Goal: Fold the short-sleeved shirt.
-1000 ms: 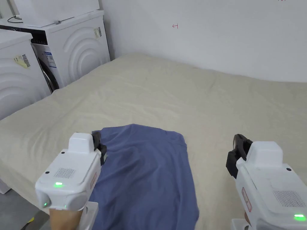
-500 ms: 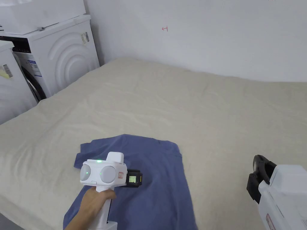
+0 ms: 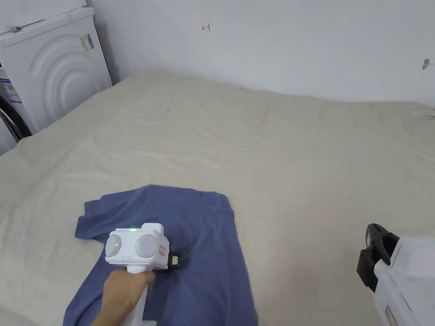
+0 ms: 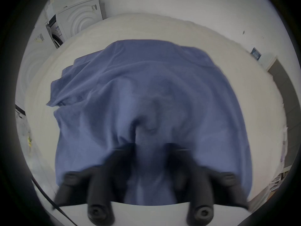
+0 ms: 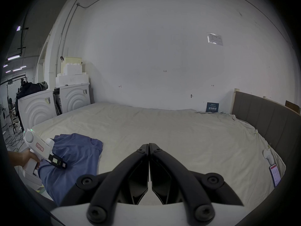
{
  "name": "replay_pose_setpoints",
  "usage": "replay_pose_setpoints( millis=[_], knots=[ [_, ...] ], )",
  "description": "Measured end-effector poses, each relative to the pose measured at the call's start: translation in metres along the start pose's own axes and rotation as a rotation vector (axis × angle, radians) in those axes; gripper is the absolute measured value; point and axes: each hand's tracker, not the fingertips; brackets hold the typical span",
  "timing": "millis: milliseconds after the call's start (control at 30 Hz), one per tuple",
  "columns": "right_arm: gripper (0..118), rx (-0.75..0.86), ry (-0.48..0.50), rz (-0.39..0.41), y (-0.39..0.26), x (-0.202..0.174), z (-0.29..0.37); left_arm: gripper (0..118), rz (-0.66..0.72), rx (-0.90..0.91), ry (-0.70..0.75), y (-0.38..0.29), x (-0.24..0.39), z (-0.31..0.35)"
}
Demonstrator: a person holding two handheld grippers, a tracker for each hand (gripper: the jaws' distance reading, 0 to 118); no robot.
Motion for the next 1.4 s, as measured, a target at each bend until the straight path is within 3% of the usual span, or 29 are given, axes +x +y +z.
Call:
replay_pose_setpoints(
  millis=[167, 367, 600, 967, 1267, 1400],
  knots=[
    [0, 0.012, -0.007, -0.019, 0.004, 0.005, 0.008, 0, 0.044, 0.041, -0.032, -0.007, -0.009, 0.015],
    [0, 0.046, -0.008, -0.016, 0.012, 0.017, 0.026, 0, 0.154, 0.159, -0.205, -0.006, -0.017, 0.070],
    [0, 0.082, -0.055, -0.023, 0.018, 0.044, 0.053, 0, 0.018, 0.277, -0.281, 0.024, 0.031, 0.121],
    [0, 0.128, -0.197, -0.052, 0.020, 0.105, 0.098, 0, -0.258, 0.453, -0.523, 0.085, 0.183, 0.207],
    [0, 0.150, -0.346, -0.077, 0.019, 0.157, 0.133, 0, -0.545, 0.503, -0.683, 0.083, 0.322, 0.251],
    [0, 0.150, -0.394, -0.081, 0.016, 0.172, 0.146, 0, -0.565, 0.445, -0.775, 0.073, 0.361, 0.239]
  ],
)
